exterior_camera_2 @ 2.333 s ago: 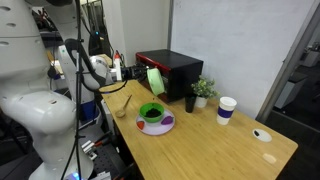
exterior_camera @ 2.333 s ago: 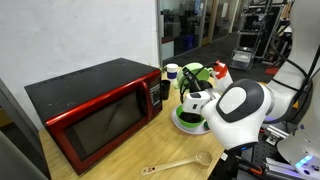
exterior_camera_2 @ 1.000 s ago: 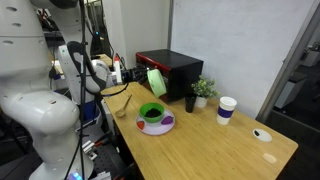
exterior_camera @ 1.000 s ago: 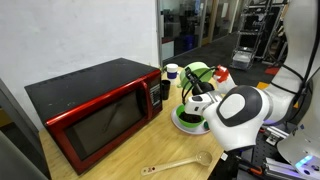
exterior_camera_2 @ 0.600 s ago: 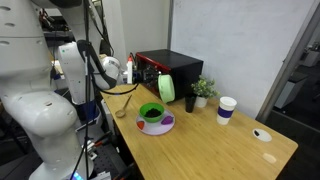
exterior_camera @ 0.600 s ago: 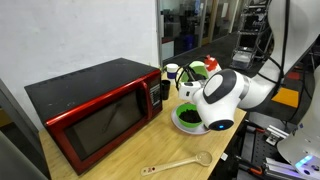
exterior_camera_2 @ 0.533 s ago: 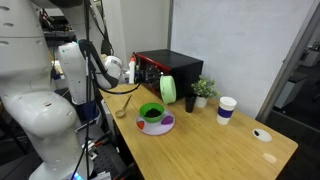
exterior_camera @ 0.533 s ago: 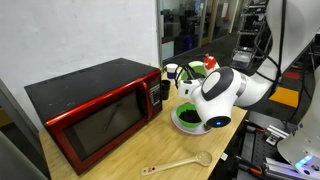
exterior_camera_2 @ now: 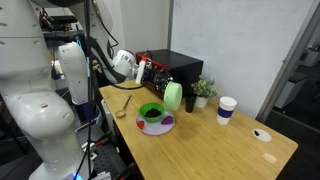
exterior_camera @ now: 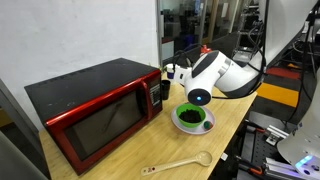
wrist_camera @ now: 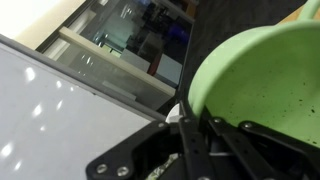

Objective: Pour the contents in the green pot into the green bowl

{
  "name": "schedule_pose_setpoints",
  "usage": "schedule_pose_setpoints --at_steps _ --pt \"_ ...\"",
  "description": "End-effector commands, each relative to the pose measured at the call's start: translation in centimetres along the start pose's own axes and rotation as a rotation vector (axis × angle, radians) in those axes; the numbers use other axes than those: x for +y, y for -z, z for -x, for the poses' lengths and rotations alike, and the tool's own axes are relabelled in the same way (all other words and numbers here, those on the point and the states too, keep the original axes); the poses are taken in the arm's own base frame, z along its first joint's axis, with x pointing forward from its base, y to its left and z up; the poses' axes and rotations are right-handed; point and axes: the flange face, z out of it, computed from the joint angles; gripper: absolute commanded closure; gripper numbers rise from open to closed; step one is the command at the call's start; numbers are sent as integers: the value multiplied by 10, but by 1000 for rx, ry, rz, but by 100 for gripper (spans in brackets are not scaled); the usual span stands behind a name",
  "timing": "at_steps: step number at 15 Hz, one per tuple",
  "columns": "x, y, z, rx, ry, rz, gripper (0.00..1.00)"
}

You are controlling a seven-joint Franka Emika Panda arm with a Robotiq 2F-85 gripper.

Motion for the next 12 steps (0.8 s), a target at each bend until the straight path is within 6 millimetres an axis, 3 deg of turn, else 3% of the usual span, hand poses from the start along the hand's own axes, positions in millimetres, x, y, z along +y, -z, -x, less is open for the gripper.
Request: schedule_pose_setpoints --at_steps 1,12 --pt "14 -32 4 -38 -38 -113 98" --pt "5 -146 33 -114 -166 -410 98"
